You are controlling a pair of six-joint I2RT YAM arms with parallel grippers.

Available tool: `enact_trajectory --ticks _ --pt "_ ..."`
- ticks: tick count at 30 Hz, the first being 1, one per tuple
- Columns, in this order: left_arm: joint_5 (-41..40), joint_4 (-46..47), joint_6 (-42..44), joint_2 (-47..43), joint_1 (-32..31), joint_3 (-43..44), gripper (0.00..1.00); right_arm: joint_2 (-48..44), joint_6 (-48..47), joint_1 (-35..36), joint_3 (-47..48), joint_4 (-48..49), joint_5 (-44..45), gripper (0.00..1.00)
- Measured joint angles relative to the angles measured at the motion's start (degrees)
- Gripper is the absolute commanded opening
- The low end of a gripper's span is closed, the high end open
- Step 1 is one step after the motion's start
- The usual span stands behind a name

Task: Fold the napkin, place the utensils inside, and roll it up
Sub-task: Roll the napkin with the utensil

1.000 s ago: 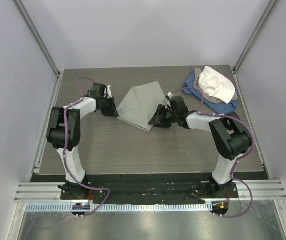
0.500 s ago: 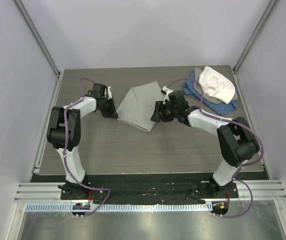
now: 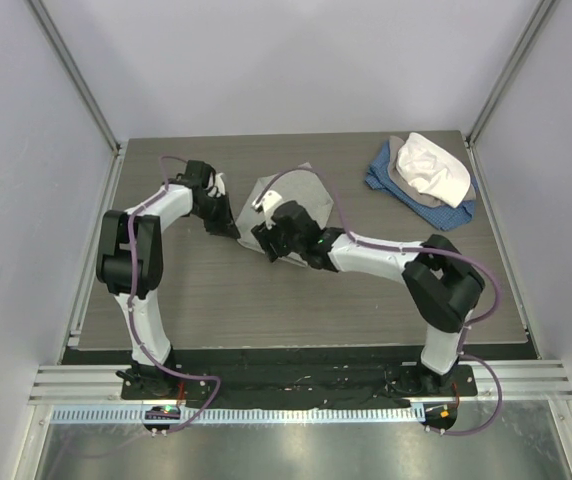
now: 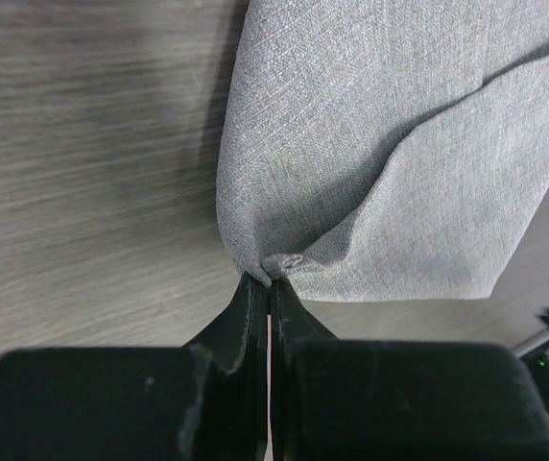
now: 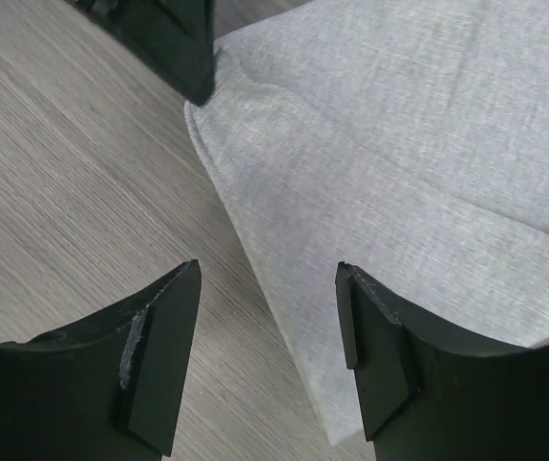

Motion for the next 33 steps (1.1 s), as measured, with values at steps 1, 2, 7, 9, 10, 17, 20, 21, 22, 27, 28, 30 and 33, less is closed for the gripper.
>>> enact_trajectory --ticks 1,2,7,9,10,17,20,21,22,27,28,30,33 --pt "0.63 -0.39 -0.17 0.09 0.13 0.00 0.00 1.16 -1.01 1.05 0.02 1.01 1.42 0.66" --pt "1.16 -0.70 -0.37 0.13 0.26 0.00 0.00 2.25 -1.81 1.97 0.09 1.77 2.86 0.67" --pt "3.74 -1.03 -1.60 0.59 1.36 0.00 0.00 9.16 -5.75 6.12 2.86 5.44 9.53 0.67" --pt "4.59 -1.03 -1.92 0.72 1.77 0.00 0.00 11.41 -7.41 7.19 3.85 7.08 11.69 0.67" --pt "5.01 -1.03 -2.05 0.72 1.92 0.00 0.00 12.31 -8.31 7.78 4.31 7.80 12.76 0.67" --pt "6.67 -0.98 -3.10 0.74 2.45 0.00 0.00 17.31 -13.25 10.32 6.88 12.59 18.36 0.67" --pt "7.10 -0.98 -3.26 0.74 2.60 0.00 0.00 18.97 -14.40 10.86 7.28 14.29 20.09 0.67" --pt "7.26 -0.96 -3.28 0.74 2.60 0.00 0.00 19.67 -14.82 11.02 7.61 14.82 20.98 0.67" --pt "7.39 -0.98 -3.30 0.74 2.62 0.00 0.00 20.24 -15.15 11.15 7.96 15.19 21.49 0.66" --pt "8.07 -0.96 -3.52 0.74 2.80 0.00 0.00 23.28 -17.33 11.54 9.77 17.79 26.82 0.63" --pt "8.15 -0.96 -3.52 0.74 2.89 0.00 0.00 23.54 -17.79 11.58 9.77 18.14 28.02 0.63" --pt "8.17 -0.96 -3.54 0.74 3.04 0.00 0.00 23.89 -18.69 11.61 9.64 18.82 30.34 0.61" --pt "8.28 -0.96 -3.58 0.74 3.28 0.00 0.00 23.85 -19.98 11.61 7.65 21.24 33.31 0.61"
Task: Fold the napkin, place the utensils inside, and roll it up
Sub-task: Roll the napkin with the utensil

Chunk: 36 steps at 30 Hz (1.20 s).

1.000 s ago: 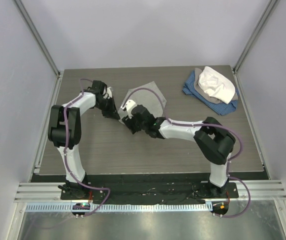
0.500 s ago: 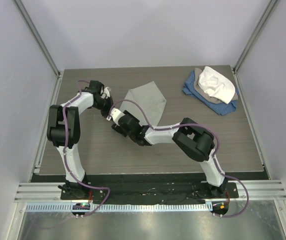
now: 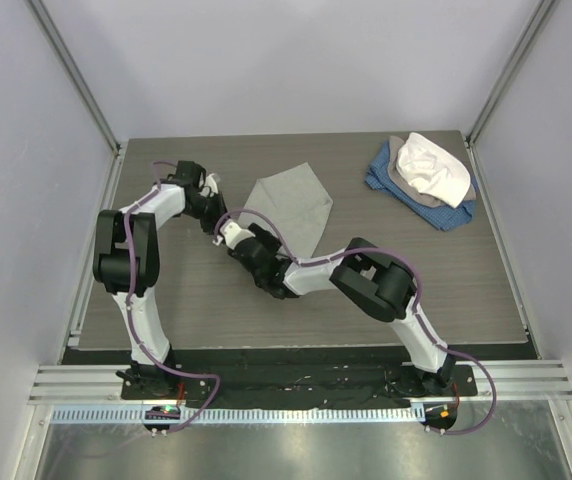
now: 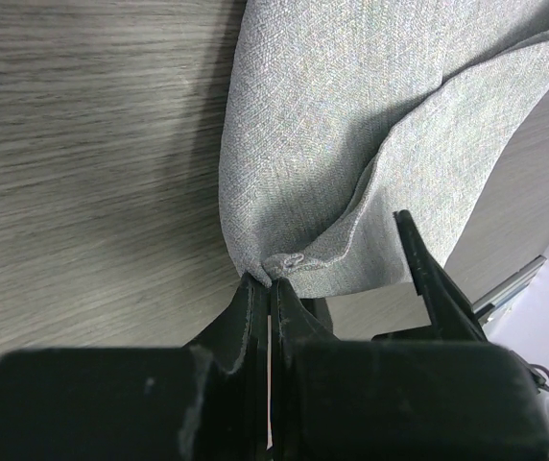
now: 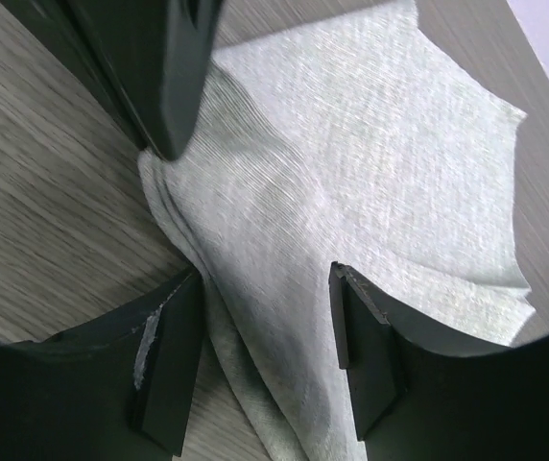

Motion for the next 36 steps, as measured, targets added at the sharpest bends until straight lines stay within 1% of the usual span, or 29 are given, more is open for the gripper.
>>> enact_trajectory --ticks 4,10,13,14,15,18,19,21,22,23,24,25,27,28,31,34,36 --pt "0.15 0.00 -0.20 0.00 0.24 0.00 0.00 -1.51 -0.92 0.04 -4.07 3.21 2.23 0.61" --pt "0.31 0.02 -0.81 0.00 0.42 0.00 0.00 -3.67 -1.57 0.02 -8.57 5.35 4.44 0.61" --pt "0.31 0.02 -0.96 0.00 0.44 0.00 0.00 -4.26 -2.12 0.07 -10.03 6.25 5.07 0.52" --pt "0.31 0.00 -0.96 0.00 0.44 0.00 0.00 -4.26 -2.27 0.07 -10.16 6.34 5.05 0.47" --pt "0.33 0.00 -0.98 0.00 0.44 0.00 0.00 -4.26 -2.40 0.09 -10.23 6.27 4.98 0.37" --pt "0.61 0.02 -1.01 0.00 0.44 0.00 0.00 -4.24 -2.73 0.13 -10.36 5.51 4.15 0.24" --pt "0.76 0.02 -0.98 0.00 0.44 0.00 0.00 -4.24 -2.78 0.11 -10.45 5.18 3.80 0.21" --pt "0.90 0.02 -0.98 0.00 0.44 0.00 0.09 -4.24 -2.89 0.11 -10.45 4.68 2.71 0.18" --pt "1.01 0.04 -0.98 0.00 0.44 0.00 0.14 -4.33 -2.95 0.11 -10.43 4.46 2.25 0.13" --pt "1.11 0.07 -0.94 0.00 0.44 0.00 0.23 -4.44 -3.04 0.11 -10.27 3.98 1.51 0.11" --pt "1.20 0.15 -0.98 0.00 0.44 0.00 0.29 -4.59 -3.08 0.02 -9.77 2.91 0.70 0.08" --pt "1.25 0.28 -1.05 0.00 0.44 0.00 0.42 -4.72 -2.97 -0.04 -9.20 1.68 -0.37 0.05" --pt "1.22 0.48 -0.98 0.00 0.48 0.02 0.53 -4.74 -2.60 -0.20 -7.96 -1.18 -2.80 0.01" --pt "1.16 0.48 -1.11 0.00 0.52 0.07 0.62 -5.01 -2.36 -0.44 -7.43 -2.75 -4.17 0.01" --pt "0.02 0.44 -1.25 0.00 0.94 0.15 0.70 -5.66 -1.31 -1.22 -5.46 -7.37 -8.41 0.01" --pt "-2.51 0.46 -1.44 -0.09 1.79 0.11 0.74 -6.19 0.31 -2.25 -2.80 -13.18 -13.40 0.01" --pt "-5.09 0.66 -1.64 -0.72 2.29 -0.44 0.75 -6.29 1.57 -2.89 -0.63 -17.38 -16.98 0.01"
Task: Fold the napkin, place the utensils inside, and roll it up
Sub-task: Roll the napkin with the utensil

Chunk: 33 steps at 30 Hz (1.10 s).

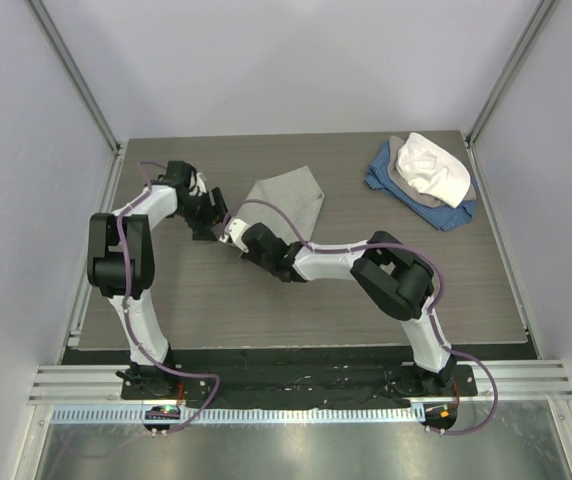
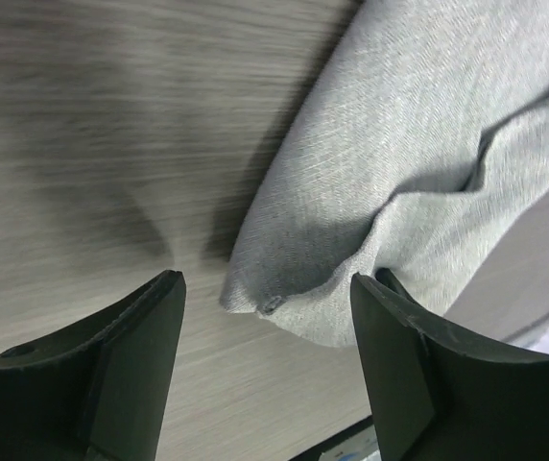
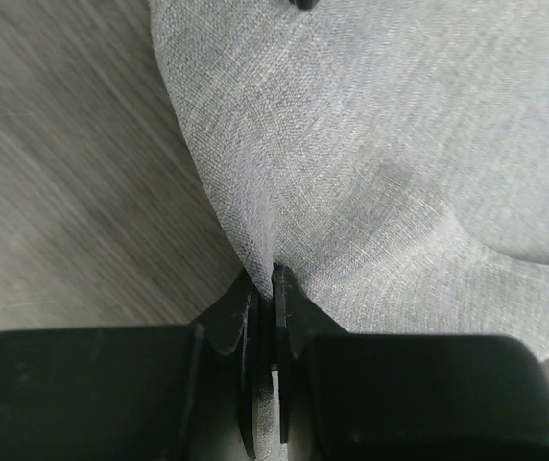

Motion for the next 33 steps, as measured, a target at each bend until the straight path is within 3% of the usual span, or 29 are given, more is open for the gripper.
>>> enact_trajectory --ticks 9,16,28,33 --pt "-8.94 3.85 -3.06 -13.84 0.37 -12.31 0.79 -0.20 5.44 -2.91 7.54 -15.96 -15.61 0.01" --pt "-10.12 10.84 -7.39 -29.55 0.22 -26.45 0.82 0.20 9.49 -5.86 14.40 -29.83 -29.92 0.01" --pt "-7.52 16.13 -11.41 -29.29 -0.09 -33.14 0.81 5.38 14.69 -12.44 19.04 -36.54 -47.91 0.01" --pt "-5.38 19.19 -12.85 -26.56 -0.11 -33.20 0.79 6.80 15.47 -13.68 20.55 -37.77 -50.99 0.01"
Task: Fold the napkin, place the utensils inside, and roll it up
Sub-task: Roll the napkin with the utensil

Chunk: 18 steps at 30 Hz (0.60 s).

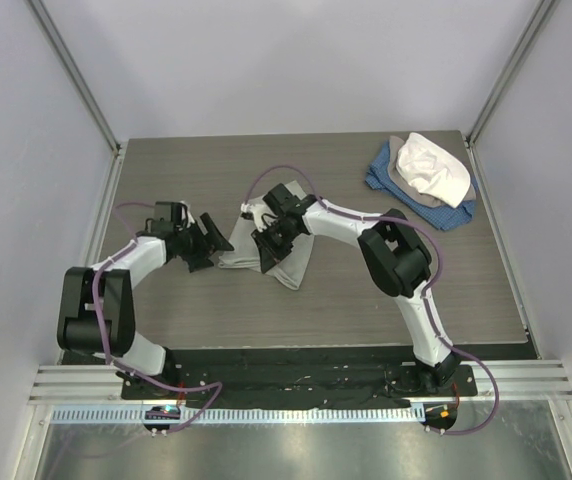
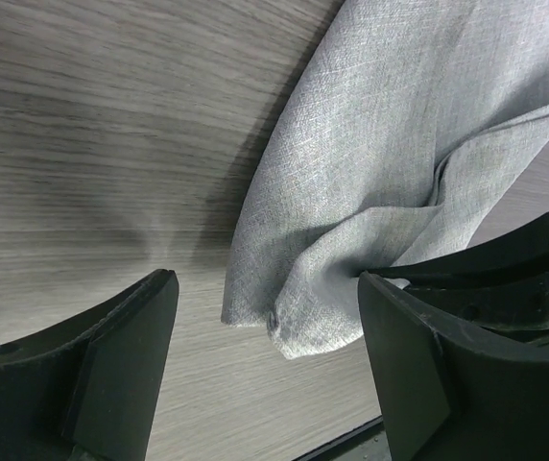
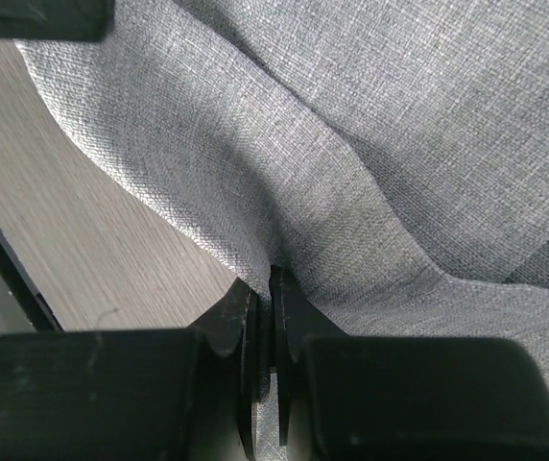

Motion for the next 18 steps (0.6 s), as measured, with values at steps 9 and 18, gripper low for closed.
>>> enact_trajectory --ticks 9,18 --pt "2.23 1.92 -0.96 1.31 -0.04 -2.32 0.72 1.95 1.84 -1.81 1.95 -1.51 -3.91 0.01" --pt "4.52 5.95 -3.15 4.44 -0.04 -2.51 0.52 2.71 2.05 -2.19 2.64 -2.03 -5.51 0.01"
